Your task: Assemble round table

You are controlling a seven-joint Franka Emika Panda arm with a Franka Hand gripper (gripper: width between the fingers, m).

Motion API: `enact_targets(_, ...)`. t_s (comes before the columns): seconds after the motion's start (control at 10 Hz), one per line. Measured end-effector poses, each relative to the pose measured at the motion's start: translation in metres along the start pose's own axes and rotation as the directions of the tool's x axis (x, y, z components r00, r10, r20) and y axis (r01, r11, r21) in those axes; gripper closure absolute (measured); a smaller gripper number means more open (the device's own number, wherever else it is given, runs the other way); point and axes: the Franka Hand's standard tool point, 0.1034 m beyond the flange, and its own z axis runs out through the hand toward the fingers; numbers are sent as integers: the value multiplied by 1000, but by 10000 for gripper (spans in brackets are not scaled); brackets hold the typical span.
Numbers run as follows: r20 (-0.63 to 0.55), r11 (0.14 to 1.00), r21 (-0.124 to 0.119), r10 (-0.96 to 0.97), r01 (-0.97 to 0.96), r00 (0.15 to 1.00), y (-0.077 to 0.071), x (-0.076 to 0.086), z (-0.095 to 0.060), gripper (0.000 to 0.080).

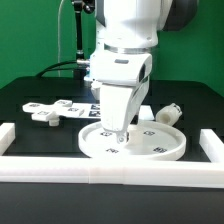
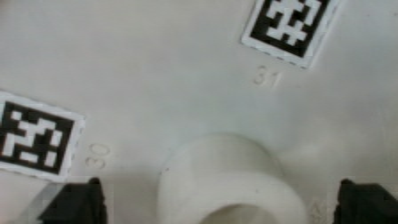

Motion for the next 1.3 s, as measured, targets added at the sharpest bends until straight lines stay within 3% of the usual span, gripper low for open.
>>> enact_targets(0.4,0,1000,13,-6,6,1000,-5,5,7,150)
enact_targets(0.5,-2,1000,10,-7,7,1000,-5,6,6,244)
enact_targets(0.6,-1,1000,12,-6,6,1000,-5,5,7,244)
enact_targets(0.7,-2,1000,9,-5,5,1000,-4,5,6,384)
enact_targets(1.3,-2,1000,8,-5,5,1000,-4,5,5,384)
